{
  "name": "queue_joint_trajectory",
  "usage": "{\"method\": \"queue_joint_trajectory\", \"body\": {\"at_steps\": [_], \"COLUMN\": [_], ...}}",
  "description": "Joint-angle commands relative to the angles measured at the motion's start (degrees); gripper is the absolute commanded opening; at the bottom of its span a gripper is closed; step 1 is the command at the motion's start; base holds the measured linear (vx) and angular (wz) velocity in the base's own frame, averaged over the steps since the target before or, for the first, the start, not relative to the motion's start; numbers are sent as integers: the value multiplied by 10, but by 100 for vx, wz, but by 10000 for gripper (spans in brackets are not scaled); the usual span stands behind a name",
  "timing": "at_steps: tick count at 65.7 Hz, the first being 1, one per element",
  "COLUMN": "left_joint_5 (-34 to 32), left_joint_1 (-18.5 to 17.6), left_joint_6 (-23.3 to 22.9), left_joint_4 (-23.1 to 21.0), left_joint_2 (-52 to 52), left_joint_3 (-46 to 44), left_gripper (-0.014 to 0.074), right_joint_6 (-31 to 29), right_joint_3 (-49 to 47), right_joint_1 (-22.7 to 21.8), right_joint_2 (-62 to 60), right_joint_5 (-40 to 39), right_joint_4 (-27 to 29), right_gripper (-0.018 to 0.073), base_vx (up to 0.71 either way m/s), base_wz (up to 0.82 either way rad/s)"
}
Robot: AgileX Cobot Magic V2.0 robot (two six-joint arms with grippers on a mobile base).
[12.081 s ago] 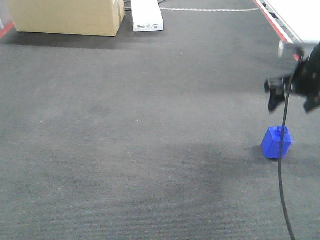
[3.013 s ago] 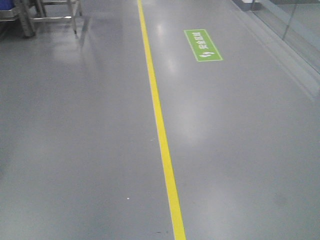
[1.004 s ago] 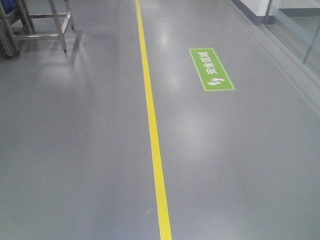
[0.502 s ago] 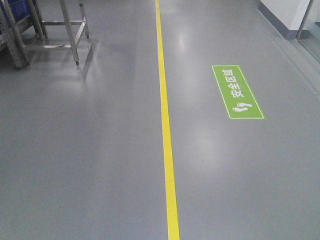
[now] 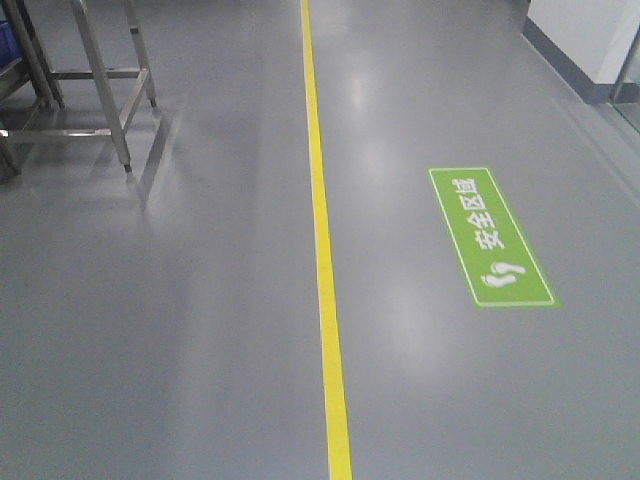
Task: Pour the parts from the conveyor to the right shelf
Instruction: 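Drive the base away from the belt holding the block in the right gripper, then drive along the aisle and turn toward the shelf of blue bins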
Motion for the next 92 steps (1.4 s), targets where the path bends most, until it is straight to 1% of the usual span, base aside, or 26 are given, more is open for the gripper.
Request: {"method": "queue_joint_trajectory", "body": {"at_steps": [1, 38, 92], "left_joint_5": [-45, -45, -45], "left_joint_1": [-3, -3, -3], "left_joint_6": [-5, -5, -5], "left_joint_4": [-5, -5, -5], "left_joint_2": [-6, -6, -6], "left_joint_3": [-11, -11, -11], "left_gripper": [-6, -6, -6], "right_joint_6": [-4, -4, -4], "right_joint_3": [-17, -17, -17], "right_joint_1": [-2, -2, -2], "right_joint_2": [6, 6, 6], "right_joint_5": [-44, -44, -44], "right_joint_4": [3, 2, 3], "right_gripper": [-5, -5, -5], "base_vx": [77, 81, 82], "base_wz": [1, 7, -11]}}
